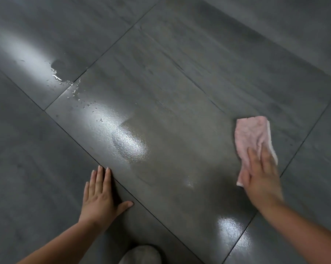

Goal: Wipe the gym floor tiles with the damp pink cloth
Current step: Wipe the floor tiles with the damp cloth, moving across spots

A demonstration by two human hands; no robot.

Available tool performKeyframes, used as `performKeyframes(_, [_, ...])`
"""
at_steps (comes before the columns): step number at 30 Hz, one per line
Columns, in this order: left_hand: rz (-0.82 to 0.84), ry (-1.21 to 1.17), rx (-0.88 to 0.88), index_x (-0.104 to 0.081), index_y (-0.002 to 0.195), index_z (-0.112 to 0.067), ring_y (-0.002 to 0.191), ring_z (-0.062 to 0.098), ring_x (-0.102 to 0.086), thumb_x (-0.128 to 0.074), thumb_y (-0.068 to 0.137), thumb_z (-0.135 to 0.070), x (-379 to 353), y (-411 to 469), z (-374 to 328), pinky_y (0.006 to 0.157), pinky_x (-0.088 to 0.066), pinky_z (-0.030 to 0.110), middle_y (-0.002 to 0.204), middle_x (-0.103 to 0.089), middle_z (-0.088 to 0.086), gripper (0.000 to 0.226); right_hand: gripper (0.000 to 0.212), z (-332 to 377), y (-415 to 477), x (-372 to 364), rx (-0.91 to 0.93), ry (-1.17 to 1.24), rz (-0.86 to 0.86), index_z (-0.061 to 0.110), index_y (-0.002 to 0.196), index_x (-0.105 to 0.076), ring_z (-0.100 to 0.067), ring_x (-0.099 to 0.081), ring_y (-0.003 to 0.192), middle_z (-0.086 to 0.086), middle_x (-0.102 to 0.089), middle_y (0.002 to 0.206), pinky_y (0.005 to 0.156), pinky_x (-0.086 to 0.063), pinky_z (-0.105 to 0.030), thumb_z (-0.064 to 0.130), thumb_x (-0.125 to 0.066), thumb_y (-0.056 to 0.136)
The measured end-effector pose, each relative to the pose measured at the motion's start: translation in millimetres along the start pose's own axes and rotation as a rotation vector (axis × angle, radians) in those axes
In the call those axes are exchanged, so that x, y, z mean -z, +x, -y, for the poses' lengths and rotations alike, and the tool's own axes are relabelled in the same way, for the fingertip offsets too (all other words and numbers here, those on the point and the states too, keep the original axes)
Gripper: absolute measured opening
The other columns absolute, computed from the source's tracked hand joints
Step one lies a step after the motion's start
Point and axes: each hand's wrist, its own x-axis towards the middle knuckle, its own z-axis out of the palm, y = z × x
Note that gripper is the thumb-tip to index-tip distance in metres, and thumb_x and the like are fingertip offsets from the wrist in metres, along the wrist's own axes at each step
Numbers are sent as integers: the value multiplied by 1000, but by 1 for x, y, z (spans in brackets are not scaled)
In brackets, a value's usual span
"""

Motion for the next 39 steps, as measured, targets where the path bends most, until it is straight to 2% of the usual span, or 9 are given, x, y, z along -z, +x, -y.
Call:
performKeyframes(4, [-29, -24, -5, -2, 143, -11, 131, 6, 14, 10, 19, -97, -3, -2, 2, 118, 1, 37, 155, 2, 9, 152, 52, 72, -46, -17, 198, 63, 26, 8, 123, -44, -42, -36, 121, -25, -42, 134, 103, -22, -45, 19, -38, 72])
performKeyframes(10, [-62, -51, -34, -9, 143, -15, 132, 5, 10, 2, 22, -99, -4, -4, 7, 118, -4, 38, 155, -3, 7, 149, 54, 78, -61, -19, 873, 84, 204, 23, 119, -45, -27, -35, 126, -2, -34, 138, 112, -14, -34, 31, -48, 65])
performKeyframes(19, [-73, -40, -34, -9, 143, -16, 132, 5, 9, 3, 19, -99, -4, -4, 4, 118, -5, 38, 156, -2, 6, 150, 54, -13, -23, 5, -264, 7, -103, 2, 122, -42, -54, -48, 112, -42, -45, 127, 91, -44, -56, 22, -35, 72])
performKeyframes(23, [-87, -46, -47, -11, 143, -16, 131, 5, 8, 3, 22, -99, -4, -4, 5, 118, -6, 39, 155, -5, 8, 148, 57, 54, -48, -15, 17, 46, 26, 10, 128, -41, -48, -39, 126, -26, -38, 141, 108, -19, -46, 20, -38, 73])
performKeyframes(27, [-93, -31, -50, -12, 143, -17, 132, 4, 8, 3, 25, -99, -3, -5, 7, 117, -7, 39, 155, -6, 6, 145, 62, 86, -59, -20, 403, 142, 163, 17, 130, -39, -31, -36, 128, -7, -32, 141, 111, -17, -36, 19, -42, 68])
performKeyframes(30, [-96, -21, -114, -21, 142, -15, 139, 3, 6, 0, 42, -96, -2, -2, 14, 116, -4, 33, 152, -18, 9, 131, 77, 69, -31, -12, 335, 152, 167, 17, 137, -27, -25, -37, 124, -10, -36, 140, 110, -14, -28, 18, -38, 60])
performKeyframes(34, [-49, 67, -210, -30, 136, -8, 141, 5, 6, -7, 70, -82, 15, 15, 22, 109, 16, 12, 141, -37, 14, 101, 66, 37, 8, -3, 62, 154, 97, 5, 126, -41, -46, -57, 108, -32, -53, 127, 93, -46, -47, 19, -33, 62])
performKeyframes(36, [-178, 15, -192, -14, 142, -10, 139, 6, 3, 5, 54, -90, 19, 27, 25, 101, 28, 7, 148, -13, 4, 121, 64, 43, 16, -6, -81, 131, 76, -1, 123, -46, -49, -56, 106, -32, -55, 125, 88, -46, -59, 19, -32, 64])
performKeyframes(39, [-157, 10, -158, 18, 131, -18, 132, 4, 18, 20, 29, -93, 21, 36, 29, 87, 39, 4, 139, 19, -10, 126, 64, 76, 11, -12, -55, 93, 97, 1, 124, -43, -38, -41, 115, -32, -54, 125, 96, -40, -49, 30, -38, 67])
